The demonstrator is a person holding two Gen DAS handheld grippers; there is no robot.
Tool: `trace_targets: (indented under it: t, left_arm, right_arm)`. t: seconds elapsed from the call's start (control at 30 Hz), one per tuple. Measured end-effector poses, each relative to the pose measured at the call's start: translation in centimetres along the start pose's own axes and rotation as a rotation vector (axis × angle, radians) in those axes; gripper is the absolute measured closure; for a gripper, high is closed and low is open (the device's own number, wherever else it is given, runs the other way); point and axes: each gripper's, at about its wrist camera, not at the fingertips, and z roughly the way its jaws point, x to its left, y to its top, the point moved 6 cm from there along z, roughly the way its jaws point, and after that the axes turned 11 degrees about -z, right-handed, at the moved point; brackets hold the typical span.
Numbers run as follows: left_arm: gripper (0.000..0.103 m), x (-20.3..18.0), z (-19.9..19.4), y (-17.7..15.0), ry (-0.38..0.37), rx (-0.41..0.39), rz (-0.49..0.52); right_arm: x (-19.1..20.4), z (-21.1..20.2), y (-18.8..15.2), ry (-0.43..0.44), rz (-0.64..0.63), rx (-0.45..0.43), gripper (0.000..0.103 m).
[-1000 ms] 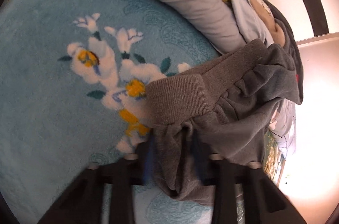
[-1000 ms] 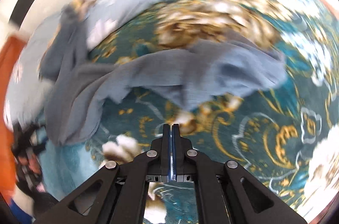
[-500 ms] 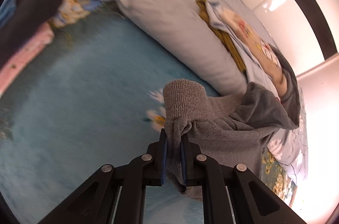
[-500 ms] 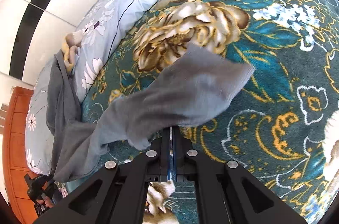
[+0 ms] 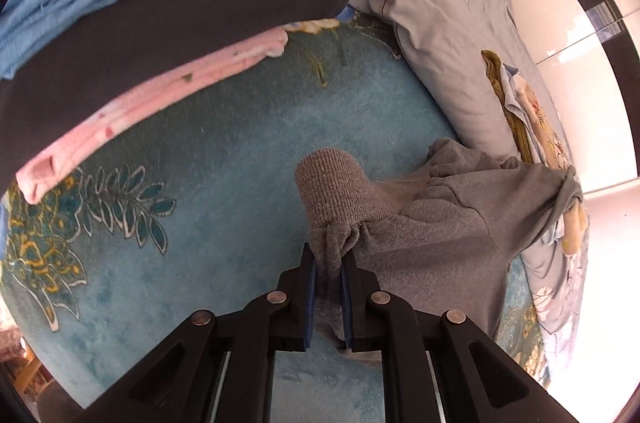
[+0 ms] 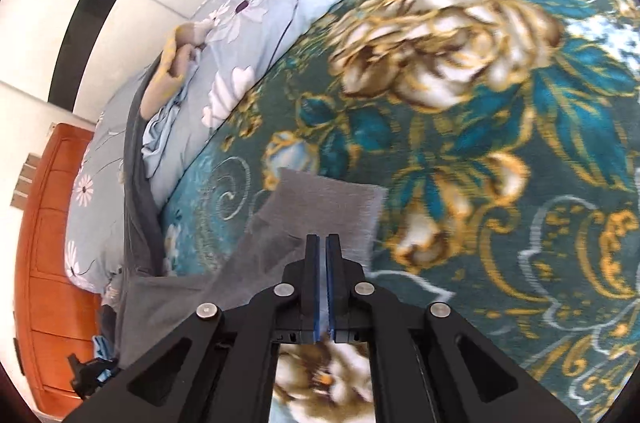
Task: Fold clothes
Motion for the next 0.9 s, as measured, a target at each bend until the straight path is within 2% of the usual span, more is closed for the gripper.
trace_targets:
  t: [0.03, 0.07, 0.2, 0.27, 0.3, 0.43, 0.57, 0.67, 0.77, 0.83, 0.87, 0.9]
  left_arm:
    - [0.089, -0.2, 0.0, -0.1, 0.004, 0.006, 0.009]
    - [0.088, -0.4, 0.0, -0.2, 0.008, 0.013, 0.021]
    - [0.083, -1.4, 0.3, -0.8, 0.026, 0.024, 0.081]
    - [0.072, -1.6, 0.4, -1.0, 0.048, 0.031, 0.095]
    - [0.069, -1.6, 0.4, -1.1, 0.059, 0.034, 0.102]
    - [0.05, -1.0, -0.1, -1.2, 0.065, 0.052, 0.094]
    - [0.044, 0.5, -1.5, -1.1, 0.056, 0.021, 0.06]
    - [0.043, 1.4, -2.3, -1.5, 0.017, 0.009, 0.024]
    - [0.043, 2.0, -3.0, -2.1, -0.004, -0.003, 0.013]
    - [0.043, 2.0, -3.3, -2.5, -0.019, -0.006, 0.02]
    - [0.043, 1.9, -3.5, -2.7, -0.031, -0.006, 0.02]
    - [0.043, 1.8, -3.7, -2.9, -0.043, -0.005, 0.02]
  right_arm:
    - [0.5, 0.6, 0.3, 0.004, -0.001, 0.008, 0.056]
    - [1.1, 1.2, 0.6, 0.008, -0.002, 0.016, 0.05]
    - [3.3, 3.0, 1.3, -0.015, -0.034, 0.04, 0.05]
    - [4.3, 3.9, 1.7, -0.043, -0.054, 0.054, 0.05]
    - [4.5, 4.5, 2.0, -0.069, -0.055, 0.068, 0.05]
    - [4.7, 7.0, 2.6, -0.203, -0.026, 0.147, 0.05]
    - [4.8, 8.8, 2.7, -0.295, -0.023, 0.208, 0.05]
    - [5.3, 9.3, 2.6, -0.359, -0.065, 0.239, 0.05]
    - [5.4, 9.1, 2.3, -0.4, -0.084, 0.248, 0.057]
    - [5.2, 8.8, 2.0, -0.395, -0.063, 0.248, 0.069]
    - [5.1, 8.5, 1.8, -0.393, -0.055, 0.248, 0.082]
    - [5.1, 8.3, 1.8, -0.383, -0.053, 0.246, 0.089]
